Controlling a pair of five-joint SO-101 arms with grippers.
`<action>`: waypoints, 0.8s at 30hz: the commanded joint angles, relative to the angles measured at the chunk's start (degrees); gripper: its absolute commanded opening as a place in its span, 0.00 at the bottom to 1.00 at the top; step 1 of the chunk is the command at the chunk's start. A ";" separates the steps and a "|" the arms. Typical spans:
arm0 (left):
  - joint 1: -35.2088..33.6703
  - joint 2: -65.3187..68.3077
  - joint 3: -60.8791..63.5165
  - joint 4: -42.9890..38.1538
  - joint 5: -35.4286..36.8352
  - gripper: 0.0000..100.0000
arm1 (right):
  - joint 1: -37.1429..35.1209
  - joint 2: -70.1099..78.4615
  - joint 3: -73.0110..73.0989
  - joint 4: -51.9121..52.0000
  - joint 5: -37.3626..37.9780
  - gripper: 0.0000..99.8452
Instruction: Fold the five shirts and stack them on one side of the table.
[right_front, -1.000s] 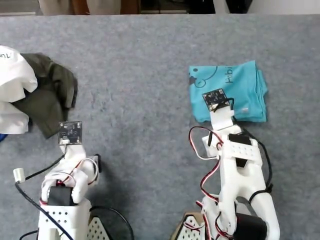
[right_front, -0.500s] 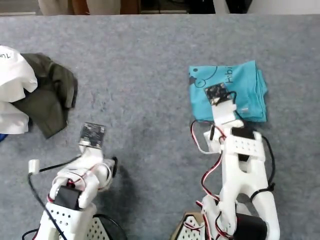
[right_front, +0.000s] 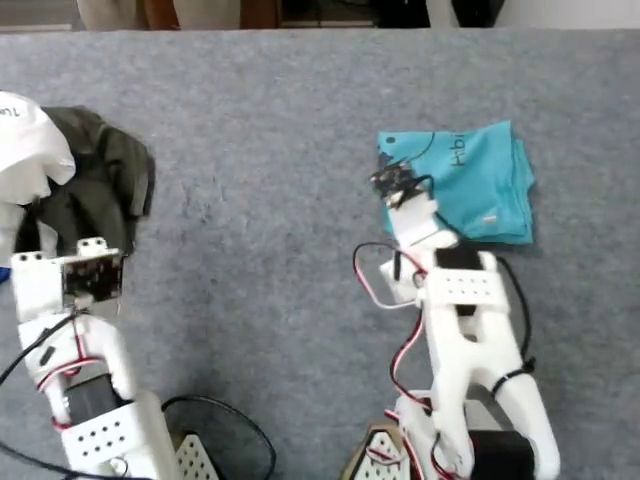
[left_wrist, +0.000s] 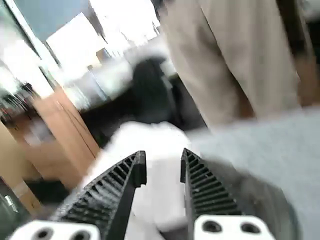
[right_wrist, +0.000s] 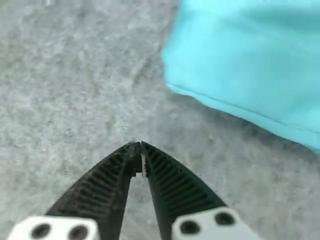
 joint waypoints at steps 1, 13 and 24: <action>-0.88 -0.57 -5.27 -3.78 3.34 0.12 | -1.01 -1.27 2.86 -3.34 -0.53 0.00; -8.79 47.34 -42.73 20.13 27.69 0.18 | 0.48 -1.71 5.93 -3.34 -0.62 0.00; -11.25 91.21 -71.12 22.95 37.89 0.20 | 0.48 -1.63 6.11 -3.43 -0.62 0.00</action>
